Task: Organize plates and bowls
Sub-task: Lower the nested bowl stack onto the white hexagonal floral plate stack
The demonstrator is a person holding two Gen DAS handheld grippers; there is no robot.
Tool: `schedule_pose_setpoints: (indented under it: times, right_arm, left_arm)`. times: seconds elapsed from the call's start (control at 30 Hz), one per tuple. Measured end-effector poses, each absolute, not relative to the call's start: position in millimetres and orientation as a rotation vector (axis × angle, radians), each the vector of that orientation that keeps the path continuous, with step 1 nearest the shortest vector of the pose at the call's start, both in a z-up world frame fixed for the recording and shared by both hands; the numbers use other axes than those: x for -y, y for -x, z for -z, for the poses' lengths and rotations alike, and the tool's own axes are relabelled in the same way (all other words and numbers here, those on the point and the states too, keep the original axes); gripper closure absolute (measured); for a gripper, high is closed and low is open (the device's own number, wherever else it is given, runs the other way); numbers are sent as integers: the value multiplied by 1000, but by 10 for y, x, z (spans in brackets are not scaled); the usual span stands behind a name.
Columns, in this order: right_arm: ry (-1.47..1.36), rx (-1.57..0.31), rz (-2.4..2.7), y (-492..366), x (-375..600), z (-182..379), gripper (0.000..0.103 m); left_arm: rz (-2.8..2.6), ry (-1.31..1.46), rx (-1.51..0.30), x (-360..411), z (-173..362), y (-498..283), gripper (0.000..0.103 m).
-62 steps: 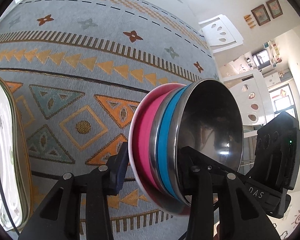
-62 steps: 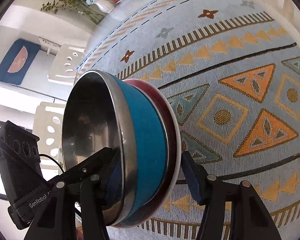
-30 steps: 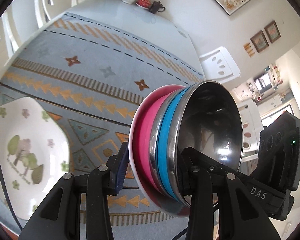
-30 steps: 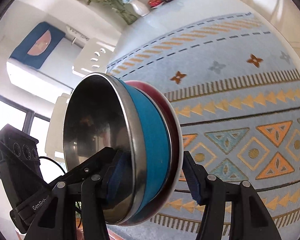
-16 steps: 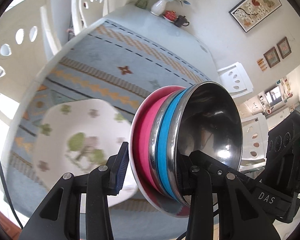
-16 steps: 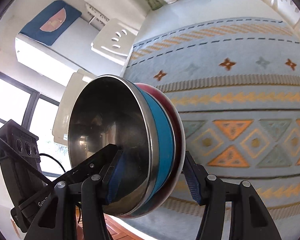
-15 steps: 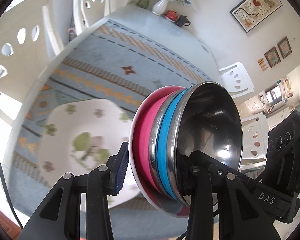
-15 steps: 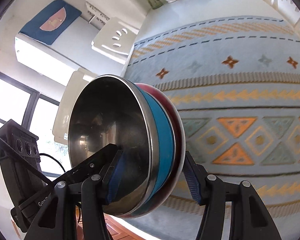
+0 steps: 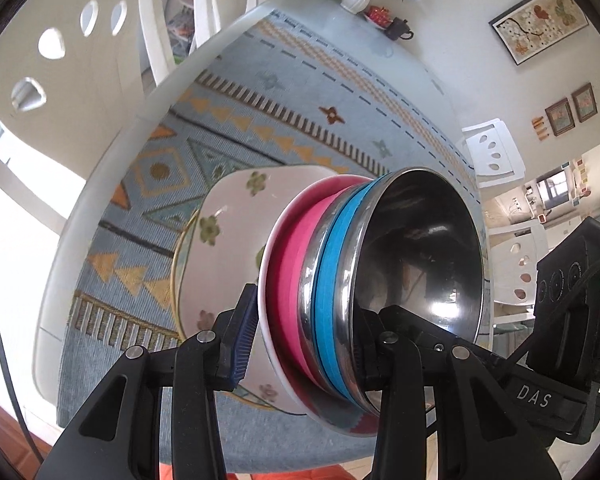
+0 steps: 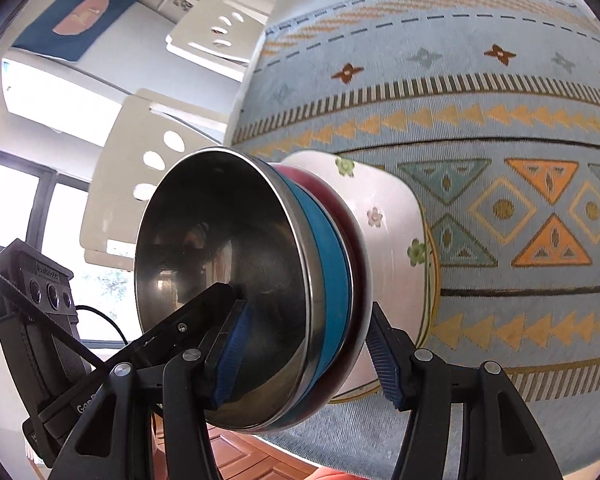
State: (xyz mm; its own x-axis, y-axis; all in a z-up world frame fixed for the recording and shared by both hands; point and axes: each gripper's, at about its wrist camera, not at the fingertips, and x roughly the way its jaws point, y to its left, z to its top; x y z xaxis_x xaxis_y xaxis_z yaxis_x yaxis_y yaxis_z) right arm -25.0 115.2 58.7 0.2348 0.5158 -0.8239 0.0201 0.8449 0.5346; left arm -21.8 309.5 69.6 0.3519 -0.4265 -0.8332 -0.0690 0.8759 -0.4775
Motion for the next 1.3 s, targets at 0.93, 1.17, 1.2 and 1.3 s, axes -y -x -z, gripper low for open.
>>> schedule_pose_setpoints:
  times: [0.93,1.17,1.2,1.3]
  right_arm:
    - [-557,-1289,-278,286,-1079,-664,46]
    - [-514,-1234,-251,344,-1067,-871,46]
    - [-514,-1228,-243,361,-1056,-890,46]
    - [-488,-1191,-213,418,-1043,-966,46]
  left_arm:
    - [319,438,-1217,-3218,-608,120,66]
    - [273,380,-1161,-3283,-790,144,61]
    - [265,379,-1158,-3301,-801,144,59]
    - [254,388,-1138,-3358,-860,182,59]
